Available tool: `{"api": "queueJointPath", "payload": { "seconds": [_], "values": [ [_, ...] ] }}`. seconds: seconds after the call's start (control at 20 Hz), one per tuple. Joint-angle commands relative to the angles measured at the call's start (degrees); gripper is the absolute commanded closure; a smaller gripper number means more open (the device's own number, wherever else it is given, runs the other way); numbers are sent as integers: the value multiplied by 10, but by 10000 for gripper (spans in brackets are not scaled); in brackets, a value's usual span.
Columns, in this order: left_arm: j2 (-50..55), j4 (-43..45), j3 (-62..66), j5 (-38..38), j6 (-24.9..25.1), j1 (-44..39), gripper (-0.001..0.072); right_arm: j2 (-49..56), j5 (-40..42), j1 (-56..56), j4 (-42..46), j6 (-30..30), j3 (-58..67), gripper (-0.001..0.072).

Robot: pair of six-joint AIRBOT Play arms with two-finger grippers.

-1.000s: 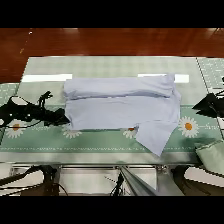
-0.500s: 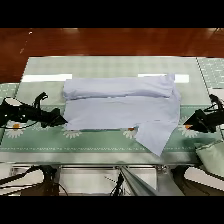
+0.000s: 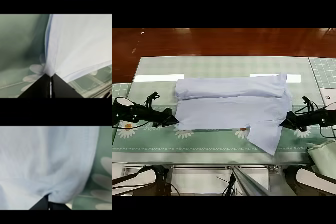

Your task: Fold the shirts.

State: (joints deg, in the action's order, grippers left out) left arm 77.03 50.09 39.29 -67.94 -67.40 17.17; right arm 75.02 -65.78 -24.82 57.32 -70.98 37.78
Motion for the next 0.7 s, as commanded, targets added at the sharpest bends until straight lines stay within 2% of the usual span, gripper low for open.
{"api": "queueJointPath", "payload": {
  "seconds": [0.0, 0.1, 0.2, 0.3, 0.45, 0.65],
  "values": [
    [-10, -1, 28, -10, 18, 1, 689, -8, -17, 24, -15, 12, 50, 691],
    [-26, -2, 80, -11, 23, 1, 689, -22, -16, 24, -39, 14, 116, 691],
    [-29, -6, 153, -10, 22, 1, 688, -22, 43, 25, -106, 7, 182, 692],
    [-26, -33, 214, 30, 22, -1, 689, -7, 125, 41, -168, 5, 233, 692],
    [-6, -83, 257, 130, 22, -21, 688, 66, 188, 85, -178, 6, 310, 692],
    [83, -103, 308, 155, 21, -59, 689, 166, 241, 115, -180, -8, 367, 692]
  ]
}}
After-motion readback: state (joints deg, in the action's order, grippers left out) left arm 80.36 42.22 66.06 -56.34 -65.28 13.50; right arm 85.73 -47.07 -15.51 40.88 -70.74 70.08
